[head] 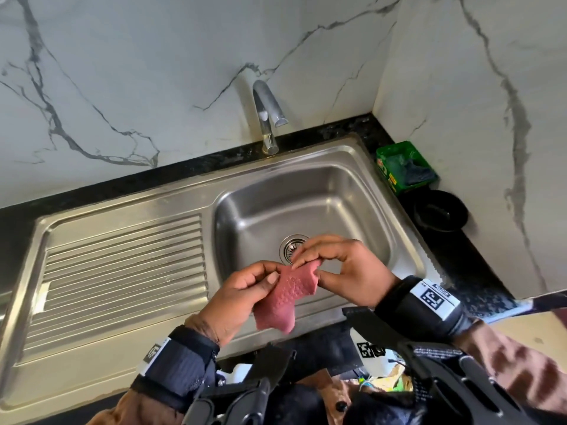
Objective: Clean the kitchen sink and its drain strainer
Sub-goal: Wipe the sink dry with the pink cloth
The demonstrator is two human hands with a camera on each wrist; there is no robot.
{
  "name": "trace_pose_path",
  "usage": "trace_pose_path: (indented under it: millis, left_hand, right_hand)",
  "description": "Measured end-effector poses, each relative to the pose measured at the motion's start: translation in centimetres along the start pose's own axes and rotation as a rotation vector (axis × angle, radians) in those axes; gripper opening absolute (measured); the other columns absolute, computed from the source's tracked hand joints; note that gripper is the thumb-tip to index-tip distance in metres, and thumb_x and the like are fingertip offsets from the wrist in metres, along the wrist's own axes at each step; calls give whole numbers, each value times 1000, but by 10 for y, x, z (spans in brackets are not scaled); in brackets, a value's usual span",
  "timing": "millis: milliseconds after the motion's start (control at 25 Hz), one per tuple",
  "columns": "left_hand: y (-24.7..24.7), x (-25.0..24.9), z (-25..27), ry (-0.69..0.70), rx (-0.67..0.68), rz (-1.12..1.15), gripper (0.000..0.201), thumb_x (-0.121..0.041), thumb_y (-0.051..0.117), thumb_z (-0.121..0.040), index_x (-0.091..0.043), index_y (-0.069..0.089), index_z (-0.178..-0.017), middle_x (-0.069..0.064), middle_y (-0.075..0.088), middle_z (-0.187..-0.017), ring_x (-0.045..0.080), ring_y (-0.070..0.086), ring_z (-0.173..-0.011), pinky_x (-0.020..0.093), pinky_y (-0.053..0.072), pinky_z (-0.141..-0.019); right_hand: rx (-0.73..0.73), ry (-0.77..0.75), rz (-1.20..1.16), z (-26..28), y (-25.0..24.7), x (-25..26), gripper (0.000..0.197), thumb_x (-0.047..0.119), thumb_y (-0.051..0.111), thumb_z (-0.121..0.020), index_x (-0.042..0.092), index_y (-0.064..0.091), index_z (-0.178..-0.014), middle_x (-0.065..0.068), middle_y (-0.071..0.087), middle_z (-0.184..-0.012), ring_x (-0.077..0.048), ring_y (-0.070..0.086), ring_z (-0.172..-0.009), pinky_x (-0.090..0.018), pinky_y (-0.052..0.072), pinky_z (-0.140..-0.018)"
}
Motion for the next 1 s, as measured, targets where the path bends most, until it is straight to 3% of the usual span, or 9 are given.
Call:
trace_pose_path:
  millis: [120, 240, 360, 480, 560, 720, 840, 920, 1000]
  left_hand:
    - [6, -4, -3, 83, -18, -218, 20, -32, 58, -95, -25, 68, -110, -9, 72, -107, 7, 64, -104, 24, 49, -92]
    - [10, -16, -1, 183, -23, -328, 46, -52, 70, -80, -29, 61, -119, -13, 66, -120, 5, 59, -117, 28, 42, -104]
    - [26, -33, -3, 293, 19, -436, 50, -48, 82, -72, -29, 61, -114, -13, 69, -112, 9, 63, -110, 23, 46, -97]
    - [42, -53, -10, 409, -51, -505, 28, -33, 79, -80, -28, 64, -102, -14, 72, -99, 6, 67, -100, 19, 49, -92]
    - [47, -57, -18, 407, -12, -464, 15, -26, 73, -87, -26, 66, -101, -10, 73, -97, 8, 68, -98, 24, 52, -91]
    - [62, -48, -39, 140, 144, -77, 13, -22, 64, -84, -17, 69, -95, 1, 70, -90, 15, 66, -84, 29, 54, -74]
    - [91, -46, -48, -134, 146, 294, 9, -9, 63, -88, -7, 71, -91, 13, 69, -86, 18, 66, -72, 30, 55, -63]
    - [114, -48, -49, -272, 169, 383, 19, -6, 50, -96, 0, 68, -92, 17, 71, -83, 21, 70, -68, 33, 56, -66]
    - [132, -44, -48, -352, 253, 279, 18, -8, 50, -98, 2, 64, -104, 13, 74, -81, 17, 73, -71, 30, 54, -72]
  right_hand:
    - [-13, 140, 38, -2, -7, 4, 22, 6, 70, -75, 23, 74, -88, 9, 72, -81, -8, 64, -74, -26, 52, -73]
    - [-88, 350, 123, -5, -14, 1, 10, 25, 69, -72, 27, 73, -82, 16, 72, -76, -1, 65, -72, -21, 52, -69]
    - [-136, 460, 156, -6, -24, 4, 10, 27, 68, -73, 25, 73, -81, 13, 72, -75, -2, 64, -71, -25, 54, -69]
    - [-88, 465, 89, -2, -35, 15, 9, 20, 70, -76, 25, 74, -82, 11, 73, -77, -4, 64, -72, -26, 54, -71]
    - [-47, 463, 99, 4, -50, 19, 10, 22, 74, -78, 26, 75, -87, 10, 74, -81, -5, 66, -76, -28, 55, -77]
    - [-231, 444, -93, 26, -87, 14, 13, 20, 79, -81, 13, 73, -90, 5, 71, -83, -9, 64, -76, -23, 51, -75]
    - [-483, 711, -805, 50, -77, -18, 23, 31, 68, -90, 11, 60, -97, -4, 58, -74, -16, 57, -62, -27, 49, -60]
    - [-443, 942, -1002, 72, -57, -36, 35, 46, 64, -90, 16, 58, -109, -6, 61, -79, -21, 61, -62, -32, 53, -64]
    - [-415, 1022, -1046, 96, -43, -47, 50, 38, 74, -84, 20, 51, -124, -8, 66, -86, -24, 64, -69, -39, 56, -72]
Point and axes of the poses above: each hand's wrist, its own z-axis away from the middle knuckle, its own y-axis out of the palm, x = y × z, the point moved 5 cm from there along -z, towards the middle knuckle
